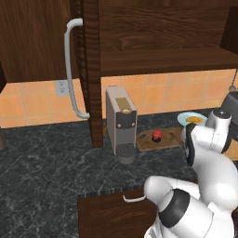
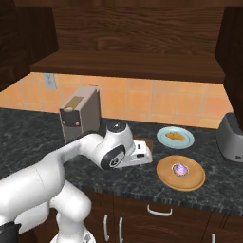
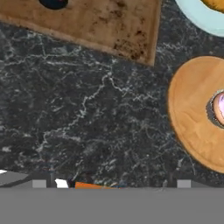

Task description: From the different types of pastries on the counter, select a croissant and place it on the cutting board. Then retrieve a jar of jam from the cabinet and place it alongside the croissant on the cutting board.

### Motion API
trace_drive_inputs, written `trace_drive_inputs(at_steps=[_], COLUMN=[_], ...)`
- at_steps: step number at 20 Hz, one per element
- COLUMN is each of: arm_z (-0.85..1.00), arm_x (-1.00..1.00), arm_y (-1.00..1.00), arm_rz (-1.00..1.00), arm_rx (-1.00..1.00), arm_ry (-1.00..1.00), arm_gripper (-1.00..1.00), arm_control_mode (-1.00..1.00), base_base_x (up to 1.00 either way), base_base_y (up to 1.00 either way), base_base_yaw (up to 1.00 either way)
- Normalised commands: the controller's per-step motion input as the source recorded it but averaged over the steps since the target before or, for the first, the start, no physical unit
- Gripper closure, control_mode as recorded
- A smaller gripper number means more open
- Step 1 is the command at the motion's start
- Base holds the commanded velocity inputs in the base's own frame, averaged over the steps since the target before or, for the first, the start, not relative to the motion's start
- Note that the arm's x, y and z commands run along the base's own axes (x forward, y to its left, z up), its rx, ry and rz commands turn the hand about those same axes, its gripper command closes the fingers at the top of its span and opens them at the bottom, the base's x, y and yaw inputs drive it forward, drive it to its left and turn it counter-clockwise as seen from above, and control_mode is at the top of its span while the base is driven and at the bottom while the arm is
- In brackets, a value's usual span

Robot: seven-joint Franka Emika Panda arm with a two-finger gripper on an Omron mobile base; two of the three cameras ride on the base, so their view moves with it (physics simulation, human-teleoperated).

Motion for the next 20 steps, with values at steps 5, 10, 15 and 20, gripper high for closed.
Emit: trace_drive_inputs(at_steps=[5, 10, 15, 20], arm_z=[-0.11, 0.02, 0.10, -0.03], arm_x=[0.20, 0.69, 0.49, 0.21], arm_y=[-0.02, 0.00, -0.13, -0.28], arm_rz=[0.09, 0.47, 0.42, 0.21], arm_rx=[0.00, 0.01, 0.00, 0.02], arm_ry=[0.11, 0.22, 0.30, 0.05], arm_gripper=[-1.00, -1.00, -1.00, -1.00], arm_control_mode=[-1.00, -1.00, -1.00, -1.00], base_base_x=[0.00, 0.00, 0.00, 0.00], base_base_y=[0.00, 0.00, 0.00, 0.00], base_base_yaw=[0.00, 0.00, 0.00, 0.00])
